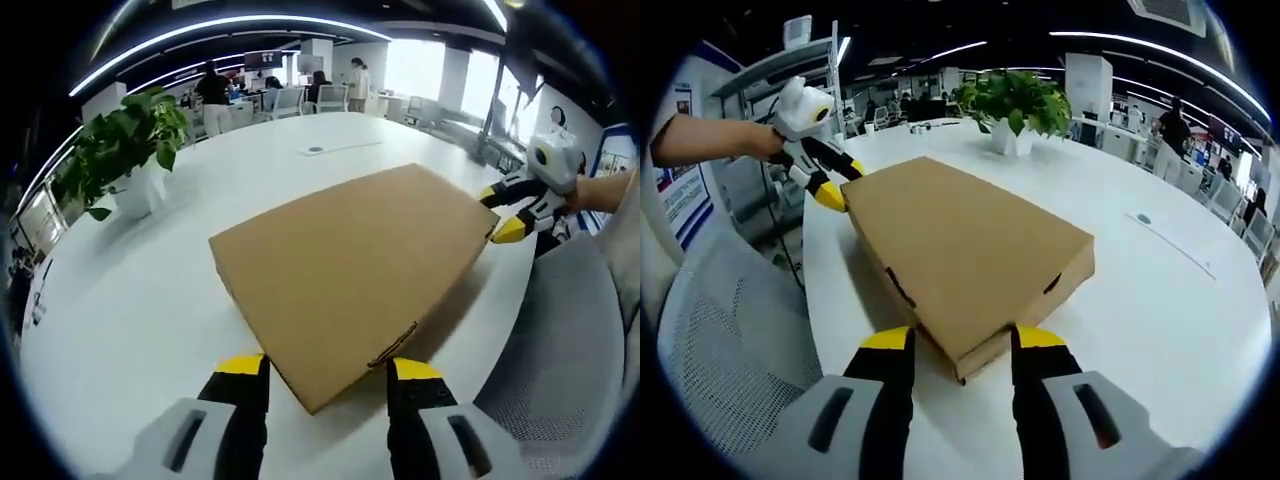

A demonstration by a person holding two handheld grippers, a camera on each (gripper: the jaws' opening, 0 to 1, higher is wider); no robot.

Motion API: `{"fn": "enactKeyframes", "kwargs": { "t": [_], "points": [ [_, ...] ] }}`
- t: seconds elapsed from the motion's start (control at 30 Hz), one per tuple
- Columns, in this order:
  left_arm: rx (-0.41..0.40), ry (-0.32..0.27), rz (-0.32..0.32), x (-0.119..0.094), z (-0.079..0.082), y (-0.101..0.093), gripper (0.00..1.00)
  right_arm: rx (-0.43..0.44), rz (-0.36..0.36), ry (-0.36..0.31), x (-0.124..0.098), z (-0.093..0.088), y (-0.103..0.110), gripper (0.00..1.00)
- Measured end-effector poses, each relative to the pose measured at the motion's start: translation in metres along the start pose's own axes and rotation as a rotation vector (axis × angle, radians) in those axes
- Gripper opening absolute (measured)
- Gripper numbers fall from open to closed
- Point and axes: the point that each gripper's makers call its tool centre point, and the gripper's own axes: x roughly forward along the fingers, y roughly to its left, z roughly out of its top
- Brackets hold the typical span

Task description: Operate the shoe box by opening the lid, removing the specified soft item, and placing it in the target area until the item is outside and the box remains undamaged.

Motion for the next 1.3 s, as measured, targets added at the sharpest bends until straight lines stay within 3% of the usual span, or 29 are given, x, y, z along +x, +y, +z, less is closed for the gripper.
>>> {"fn": "enactKeyframes", "kwargs": {
  "t": [0.7, 0.93, 1.3],
  "points": [
    [-0.043, -0.030, 0.000, -0.005, 0.007, -0.001, 0.52, 0.040, -0.029, -0.044, -0.007, 0.012, 0.001, 0.38],
    [-0.079, -0.067, -0.004, -0.013, 0.015, 0.000, 0.56, 0.047, -0.040, -0.069, -0.014, 0.022, 0.002, 0.40],
    [-0.059, -0.114, 0.002, -0.030, 0.035, -0.008, 0.63, 0.033, -0.057, -0.114, -0.028, 0.043, 0.001, 0.41]
  ]
}}
